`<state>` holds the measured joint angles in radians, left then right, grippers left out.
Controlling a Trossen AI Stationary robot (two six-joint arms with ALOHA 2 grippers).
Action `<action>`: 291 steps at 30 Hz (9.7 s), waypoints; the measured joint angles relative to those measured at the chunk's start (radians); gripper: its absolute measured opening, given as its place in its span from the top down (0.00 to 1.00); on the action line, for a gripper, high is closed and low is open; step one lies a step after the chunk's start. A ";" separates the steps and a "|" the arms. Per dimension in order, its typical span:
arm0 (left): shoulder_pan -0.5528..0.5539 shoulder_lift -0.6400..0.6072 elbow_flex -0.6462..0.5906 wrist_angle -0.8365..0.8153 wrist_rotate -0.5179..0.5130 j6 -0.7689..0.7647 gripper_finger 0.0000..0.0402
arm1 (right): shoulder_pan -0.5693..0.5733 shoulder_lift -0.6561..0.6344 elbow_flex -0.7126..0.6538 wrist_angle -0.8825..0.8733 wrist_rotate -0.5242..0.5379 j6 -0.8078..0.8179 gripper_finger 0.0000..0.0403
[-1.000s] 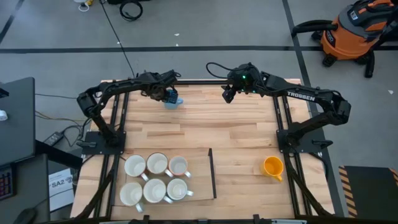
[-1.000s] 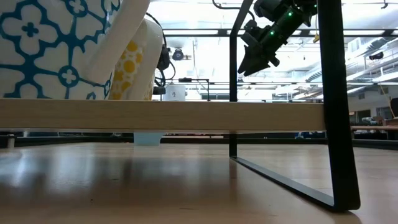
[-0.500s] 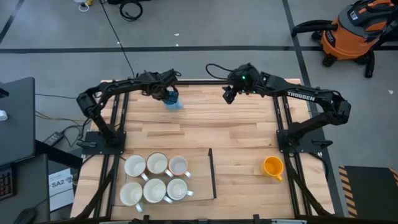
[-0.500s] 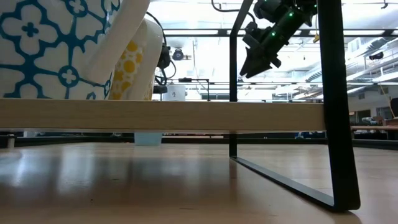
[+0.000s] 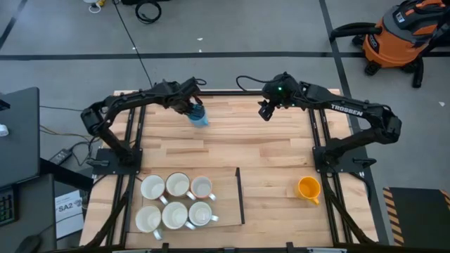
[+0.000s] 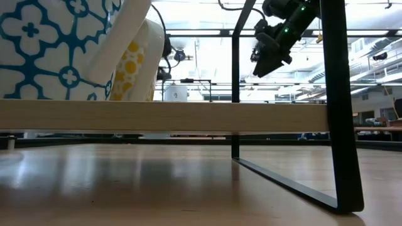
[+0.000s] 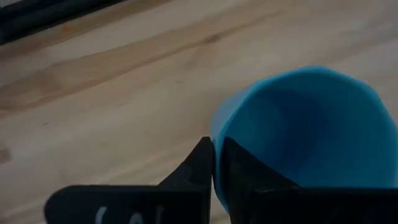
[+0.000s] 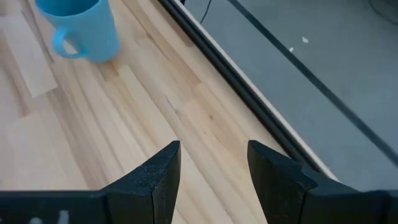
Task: Place coffee mugs
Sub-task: Put the blue mug on the shelf, then put the yellow mug on the shelf
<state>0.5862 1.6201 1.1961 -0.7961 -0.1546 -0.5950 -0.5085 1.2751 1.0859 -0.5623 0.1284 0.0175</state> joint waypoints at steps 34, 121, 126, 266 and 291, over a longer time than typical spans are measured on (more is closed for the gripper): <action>-0.669 -0.273 0.002 0.221 0.158 -0.579 0.94 | -0.087 -0.018 0.000 -0.001 0.008 -0.047 0.52; -0.772 -0.168 0.003 0.217 0.125 -0.589 0.94 | -0.087 -0.018 0.000 0.014 0.000 -0.036 0.52; -0.766 -0.150 0.003 0.207 0.125 -0.537 0.94 | -0.087 -0.018 0.000 0.015 0.000 -0.036 0.52; -0.617 -1.260 -0.504 0.284 0.104 0.414 0.61 | 1.175 0.069 0.179 -0.801 -0.043 1.596 0.52; -0.617 -1.260 -0.504 0.283 0.104 0.396 0.61 | 1.215 0.347 0.179 -0.859 -0.124 1.658 0.52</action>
<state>-0.0311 0.3599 0.6918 -0.5133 -0.0505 -0.1986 0.7067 1.6216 1.2644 -1.4216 0.0048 1.6755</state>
